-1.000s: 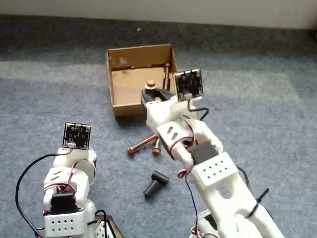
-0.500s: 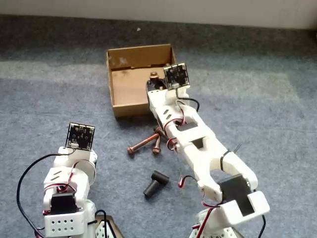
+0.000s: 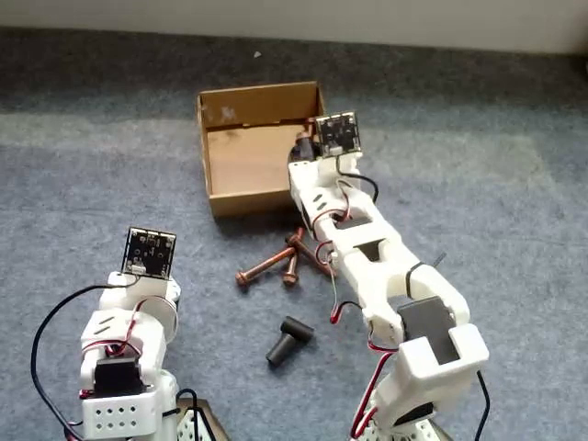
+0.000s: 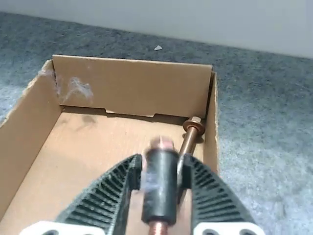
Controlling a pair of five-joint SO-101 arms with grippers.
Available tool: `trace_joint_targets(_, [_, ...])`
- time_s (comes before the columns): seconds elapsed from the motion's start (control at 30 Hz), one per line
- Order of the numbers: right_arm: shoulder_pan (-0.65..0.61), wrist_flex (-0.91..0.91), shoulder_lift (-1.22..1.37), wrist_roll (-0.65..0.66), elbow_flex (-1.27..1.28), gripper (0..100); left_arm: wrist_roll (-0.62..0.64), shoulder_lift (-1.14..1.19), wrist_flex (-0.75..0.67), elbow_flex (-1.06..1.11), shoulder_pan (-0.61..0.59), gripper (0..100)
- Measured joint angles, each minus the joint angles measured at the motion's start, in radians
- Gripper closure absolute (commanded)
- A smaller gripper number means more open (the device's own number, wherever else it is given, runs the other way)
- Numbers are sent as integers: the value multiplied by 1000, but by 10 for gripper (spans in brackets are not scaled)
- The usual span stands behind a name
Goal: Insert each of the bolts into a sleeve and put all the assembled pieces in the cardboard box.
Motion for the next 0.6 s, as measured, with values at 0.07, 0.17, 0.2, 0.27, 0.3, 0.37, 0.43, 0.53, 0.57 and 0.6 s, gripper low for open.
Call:
trace_joint_targets(0.07, [0,0,0,0,-3,800,0,0,0,0,0,994])
trace_joint_targets(0.17, [3,2,-5,0,-3,800,-2,0,0,0,0,994])
trace_joint_targets(0.2, [3,14,-20,0,-3,800,-2,0,0,0,0,994])
trace_joint_targets(0.27, [2,92,-86,0,-3,800,-2,0,0,0,0,994])
trace_joint_targets(0.3, [2,153,-132,0,-3,800,-2,0,0,0,0,994])
trace_joint_targets(0.37, [2,299,-229,0,-3,800,-2,0,0,0,0,994])
trace_joint_targets(0.43, [0,459,-321,0,-3,800,-2,0,0,0,0,994])
trace_joint_targets(0.53, [-25,667,-431,0,-3,800,-2,0,0,0,0,994])
trace_joint_targets(0.57, [-37,724,-456,2,-3,800,-2,0,0,0,0,994])
trace_joint_targets(0.6, [-48,776,-470,2,-3,800,-2,0,0,0,0,994])
